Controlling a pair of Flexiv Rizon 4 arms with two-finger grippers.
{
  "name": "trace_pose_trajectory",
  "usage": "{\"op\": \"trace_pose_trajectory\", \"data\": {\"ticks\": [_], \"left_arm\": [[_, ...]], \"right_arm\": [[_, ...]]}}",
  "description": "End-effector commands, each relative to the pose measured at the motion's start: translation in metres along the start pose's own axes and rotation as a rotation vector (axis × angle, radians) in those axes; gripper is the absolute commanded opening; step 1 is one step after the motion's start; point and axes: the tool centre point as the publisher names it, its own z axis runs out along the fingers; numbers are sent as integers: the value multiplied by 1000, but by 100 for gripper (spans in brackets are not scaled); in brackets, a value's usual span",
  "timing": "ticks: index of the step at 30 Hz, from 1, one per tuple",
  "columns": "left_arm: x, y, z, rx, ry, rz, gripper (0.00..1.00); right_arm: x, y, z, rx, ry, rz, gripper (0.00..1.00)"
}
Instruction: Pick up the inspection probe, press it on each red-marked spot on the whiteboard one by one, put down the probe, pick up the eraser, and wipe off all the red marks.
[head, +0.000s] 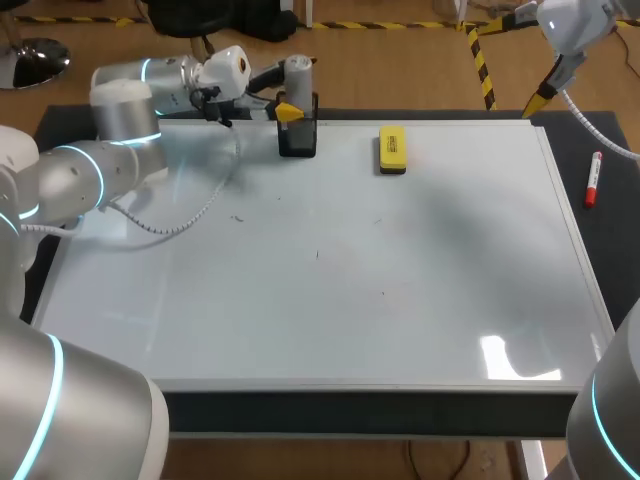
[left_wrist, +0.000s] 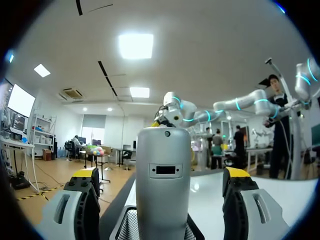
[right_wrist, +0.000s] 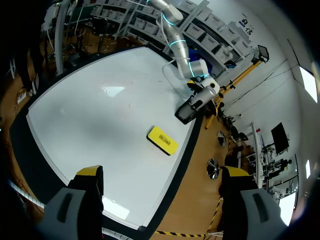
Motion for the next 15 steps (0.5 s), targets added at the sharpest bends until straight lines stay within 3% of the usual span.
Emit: {"op": "trace_pose_trajectory", "data": {"ticks": [1, 5, 15], "left_arm": [[-6, -2, -1, -1, 156, 3, 100], [-5, -7, -3, -4, 148, 5, 100], [9, -29, -8, -21, 13, 7, 100]], "right_arm": [[-1, 0, 0, 2, 5, -1, 100], [-1, 0, 0, 2, 5, -1, 100], [-1, 0, 0, 2, 5, -1, 100]]}}
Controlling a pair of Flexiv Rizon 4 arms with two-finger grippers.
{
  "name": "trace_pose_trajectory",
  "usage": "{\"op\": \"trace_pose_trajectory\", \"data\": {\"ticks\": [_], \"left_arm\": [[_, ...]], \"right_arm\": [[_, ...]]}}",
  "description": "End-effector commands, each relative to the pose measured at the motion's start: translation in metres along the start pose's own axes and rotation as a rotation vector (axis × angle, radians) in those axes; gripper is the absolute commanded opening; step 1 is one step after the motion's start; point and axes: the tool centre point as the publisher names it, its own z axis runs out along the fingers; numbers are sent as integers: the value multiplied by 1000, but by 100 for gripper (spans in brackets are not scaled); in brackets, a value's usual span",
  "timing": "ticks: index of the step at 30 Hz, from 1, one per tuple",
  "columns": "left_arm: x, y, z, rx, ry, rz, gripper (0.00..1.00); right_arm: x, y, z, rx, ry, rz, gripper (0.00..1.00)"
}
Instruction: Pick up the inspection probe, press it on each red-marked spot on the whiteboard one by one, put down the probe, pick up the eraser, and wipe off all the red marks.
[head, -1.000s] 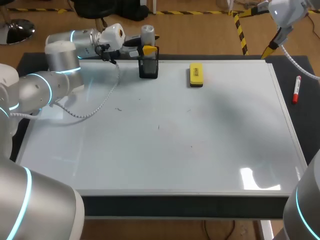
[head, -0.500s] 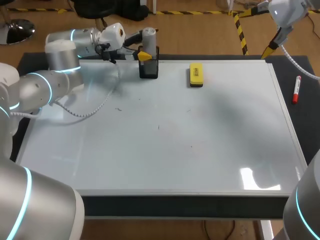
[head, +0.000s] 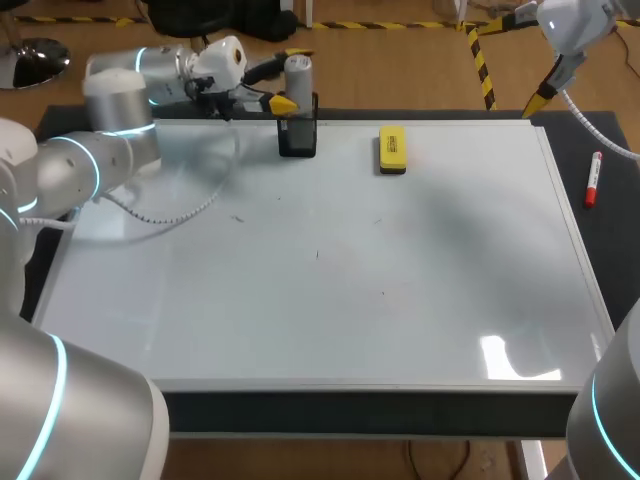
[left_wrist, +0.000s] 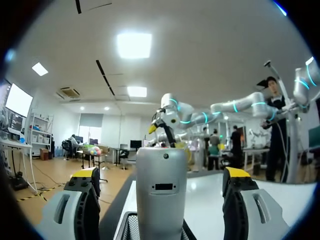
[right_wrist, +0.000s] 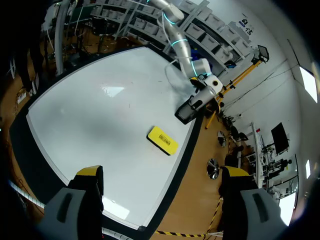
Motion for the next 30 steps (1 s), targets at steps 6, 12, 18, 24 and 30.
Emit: {"op": "trace_pose_trajectory", "data": {"ticks": [6, 12, 18, 24, 30], "left_arm": [[16, -26, -8, -13, -91, 46, 100], [27, -33, -15, -26, -187, 57, 100], [41, -39, -22, -23, -250, 52, 100], [64, -51, -25, -46, -310, 53, 100], [84, -63, -28, -87, -364, 78, 100]], "right_arm": [[-1, 0, 0, 2, 5, -1, 100], [-1, 0, 0, 2, 5, -1, 100], [-1, 0, 0, 2, 5, -1, 100], [-1, 0, 0, 2, 5, -1, 100], [-1, 0, 0, 2, 5, -1, 100]]}}
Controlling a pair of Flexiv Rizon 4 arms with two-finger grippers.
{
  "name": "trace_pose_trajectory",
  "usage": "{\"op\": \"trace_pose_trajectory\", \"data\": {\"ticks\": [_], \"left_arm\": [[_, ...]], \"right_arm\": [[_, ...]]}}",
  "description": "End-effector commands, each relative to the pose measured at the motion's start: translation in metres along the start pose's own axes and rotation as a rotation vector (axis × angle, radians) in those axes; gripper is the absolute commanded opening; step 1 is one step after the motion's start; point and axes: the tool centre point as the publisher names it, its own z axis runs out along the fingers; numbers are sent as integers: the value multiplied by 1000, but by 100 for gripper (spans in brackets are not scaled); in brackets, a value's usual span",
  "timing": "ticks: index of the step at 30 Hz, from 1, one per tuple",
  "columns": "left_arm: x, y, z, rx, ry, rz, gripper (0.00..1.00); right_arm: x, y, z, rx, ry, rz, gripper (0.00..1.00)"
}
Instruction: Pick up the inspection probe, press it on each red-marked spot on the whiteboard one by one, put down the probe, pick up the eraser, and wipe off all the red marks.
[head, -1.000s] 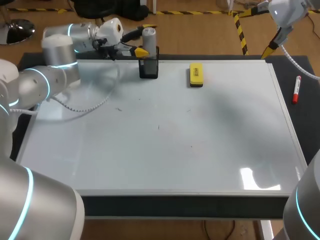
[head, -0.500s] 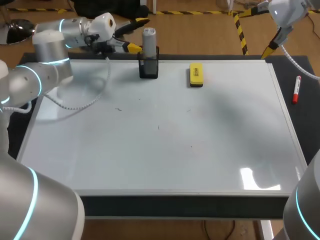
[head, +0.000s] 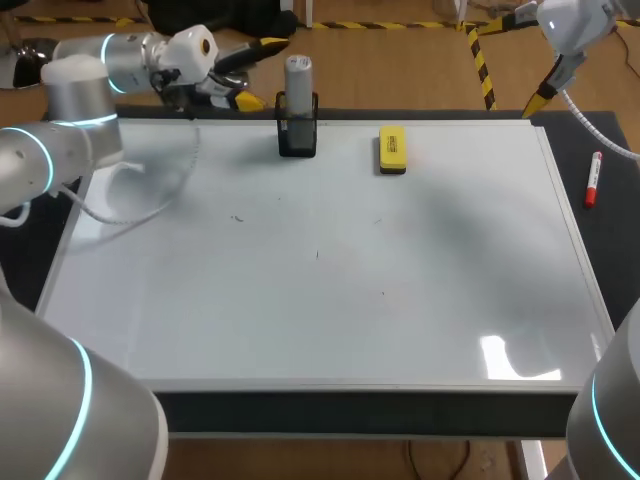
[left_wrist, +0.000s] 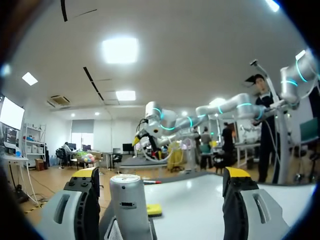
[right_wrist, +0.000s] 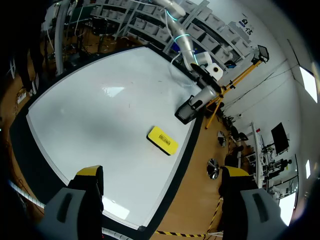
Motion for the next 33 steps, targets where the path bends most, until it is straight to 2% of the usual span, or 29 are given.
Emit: {"op": "trace_pose_trajectory", "data": {"ticks": [1, 6, 16, 25, 33], "left_arm": [[30, -15, 2, -107, -453, 11, 100], [43, -21, -1, -129, -512, 27, 100], [54, -25, -1, -139, -631, 36, 100], [63, -27, 2, -135, -677, 32, 100], [64, -27, 2, -133, -675, 32, 100]], "right_arm": [[-1, 0, 0, 2, 5, -1, 100], [-1, 0, 0, 2, 5, -1, 100], [-1, 0, 0, 2, 5, -1, 100], [-1, 0, 0, 2, 5, -1, 100], [-1, 0, 0, 2, 5, -1, 100]]}}
